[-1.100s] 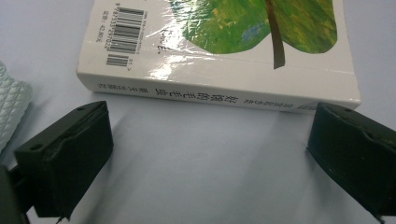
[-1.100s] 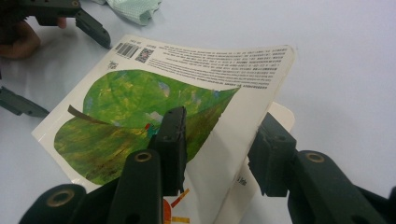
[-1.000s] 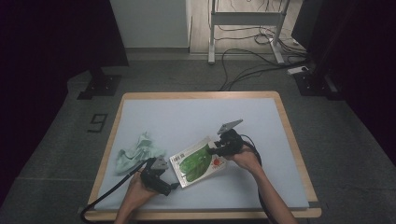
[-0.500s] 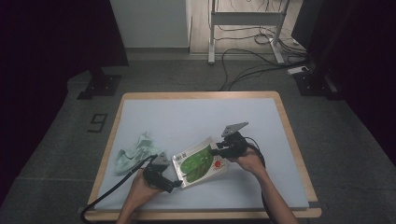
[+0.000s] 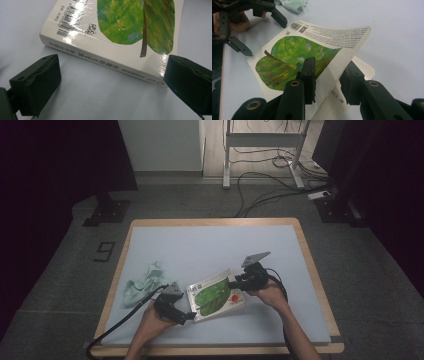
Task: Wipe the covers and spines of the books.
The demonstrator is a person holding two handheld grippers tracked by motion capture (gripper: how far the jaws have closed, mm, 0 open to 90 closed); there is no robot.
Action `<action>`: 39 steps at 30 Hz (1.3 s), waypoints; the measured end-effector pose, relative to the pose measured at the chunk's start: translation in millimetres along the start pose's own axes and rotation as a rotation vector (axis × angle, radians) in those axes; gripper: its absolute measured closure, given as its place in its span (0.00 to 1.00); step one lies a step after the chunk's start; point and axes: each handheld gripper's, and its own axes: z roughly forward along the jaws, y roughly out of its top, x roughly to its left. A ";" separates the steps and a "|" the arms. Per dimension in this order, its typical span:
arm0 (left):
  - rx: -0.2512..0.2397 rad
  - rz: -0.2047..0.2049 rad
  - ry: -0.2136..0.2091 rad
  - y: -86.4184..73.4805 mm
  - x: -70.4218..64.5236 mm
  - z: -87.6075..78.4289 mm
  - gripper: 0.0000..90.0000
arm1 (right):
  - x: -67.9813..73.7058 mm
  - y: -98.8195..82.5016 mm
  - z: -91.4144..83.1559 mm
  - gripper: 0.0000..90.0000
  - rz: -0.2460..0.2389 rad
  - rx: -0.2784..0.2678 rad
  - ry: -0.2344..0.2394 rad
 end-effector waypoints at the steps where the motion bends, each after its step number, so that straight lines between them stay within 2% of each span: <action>1: -0.003 -0.001 -0.004 0.1 0.0 0.1 0.01 | 0.0 -0.3 -0.1 0.73 0.001 0.001 0.000; 7: -0.009 -0.009 -0.024 0.4 0.0 0.8 0.02 | 0.1 -5.1 0.3 0.73 -0.013 0.019 -0.006; 16: -0.015 -0.010 -0.056 0.7 -0.1 1.5 0.02 | 0.8 -11.5 -1.1 0.74 -0.003 0.037 -0.009; 21: -0.016 -0.011 -0.057 0.8 -0.2 1.6 0.02 | -1.0 -13.6 -0.4 0.74 0.032 0.051 -0.006; 26: -0.016 -0.011 -0.053 0.7 -0.3 1.7 0.02 | -4.0 -11.5 -1.8 0.67 0.050 0.041 -0.007; 29: -0.017 -0.010 -0.050 0.6 -0.3 1.6 0.02 | -3.9 -9.6 -2.1 0.62 0.046 0.044 -0.027; 33: -0.015 -0.006 -0.044 0.5 -0.8 1.6 0.03 | -4.0 -8.0 -0.7 0.59 0.042 0.052 -0.045; 35: -0.014 -0.005 -0.040 0.4 -1.4 1.6 0.03 | -3.7 -8.0 0.2 0.60 0.040 0.055 -0.052; 37: -0.014 -0.005 -0.038 0.4 -1.5 1.7 0.03 | -1.9 -8.8 1.3 0.64 0.015 0.067 -0.074; 39: -0.014 -0.006 -0.034 0.5 -1.5 1.7 0.03 | -2.4 -11.0 0.0 0.70 0.005 0.053 -0.071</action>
